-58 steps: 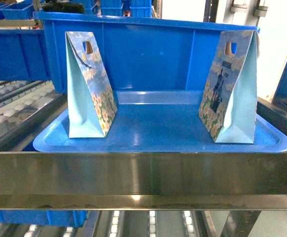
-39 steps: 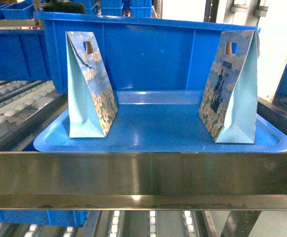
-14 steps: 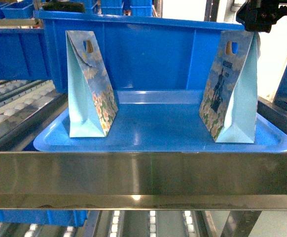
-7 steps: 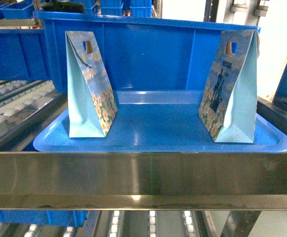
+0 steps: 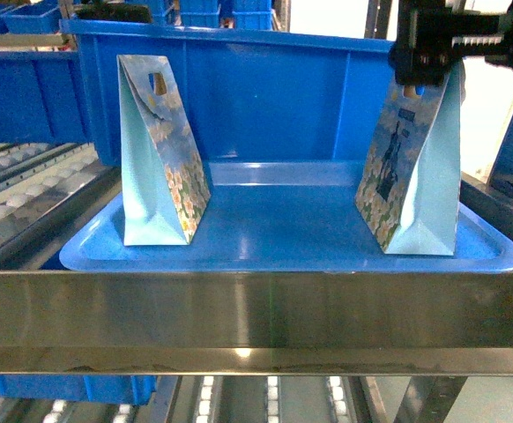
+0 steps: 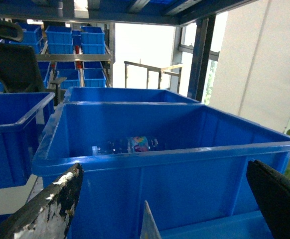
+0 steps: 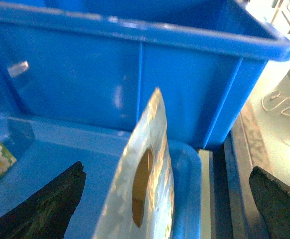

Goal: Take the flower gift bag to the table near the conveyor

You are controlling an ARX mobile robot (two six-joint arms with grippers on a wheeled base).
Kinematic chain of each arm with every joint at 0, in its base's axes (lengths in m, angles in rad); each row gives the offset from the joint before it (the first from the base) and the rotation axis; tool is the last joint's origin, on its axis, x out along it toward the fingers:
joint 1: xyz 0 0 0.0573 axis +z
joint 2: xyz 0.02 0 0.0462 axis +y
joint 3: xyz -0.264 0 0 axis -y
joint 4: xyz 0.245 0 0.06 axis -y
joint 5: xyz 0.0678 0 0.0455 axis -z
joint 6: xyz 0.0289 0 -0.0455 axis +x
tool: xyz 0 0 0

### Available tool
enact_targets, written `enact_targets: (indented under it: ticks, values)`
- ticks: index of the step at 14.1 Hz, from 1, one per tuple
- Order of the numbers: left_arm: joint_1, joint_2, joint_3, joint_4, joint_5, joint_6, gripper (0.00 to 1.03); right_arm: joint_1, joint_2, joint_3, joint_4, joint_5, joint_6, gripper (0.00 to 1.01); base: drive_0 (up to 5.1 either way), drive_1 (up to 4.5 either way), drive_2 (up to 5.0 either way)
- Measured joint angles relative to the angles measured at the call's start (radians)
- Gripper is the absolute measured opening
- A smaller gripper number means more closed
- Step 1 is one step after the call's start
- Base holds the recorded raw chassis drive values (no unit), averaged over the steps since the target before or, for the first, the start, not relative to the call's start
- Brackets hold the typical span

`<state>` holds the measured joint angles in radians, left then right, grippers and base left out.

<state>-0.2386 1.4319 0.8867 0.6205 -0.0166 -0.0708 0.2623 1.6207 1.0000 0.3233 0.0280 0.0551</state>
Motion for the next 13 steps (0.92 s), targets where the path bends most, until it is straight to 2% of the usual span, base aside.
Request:
enact_targets:
  ticks: [4, 5, 12, 13]
  values:
    - [0.0, 0.0, 0.0, 0.0, 0.0, 0.0, 0.98, 0.002, 0.048, -0.061, 0.036, 0.002, 0.002, 0.98, 0.0, 0.0, 0.0]
    - [0.0, 0.0, 0.0, 0.0, 0.0, 0.0, 0.98, 0.007, 0.048, -0.068, 0.056, 0.004, 0.005, 0.92, 0.0, 0.0, 0.0]
    - [0.0, 0.0, 0.0, 0.0, 0.0, 0.0, 0.98, 0.032, 0.039, -0.093, 0.097, -0.013, 0.005, 0.08, 0.0, 0.0, 0.0]
    - [0.0, 0.0, 0.0, 0.0, 0.0, 0.0, 0.98, 0.032, 0.039, -0.097, 0.101, -0.014, 0.006, 0.02, 0.0, 0.0, 0.0]
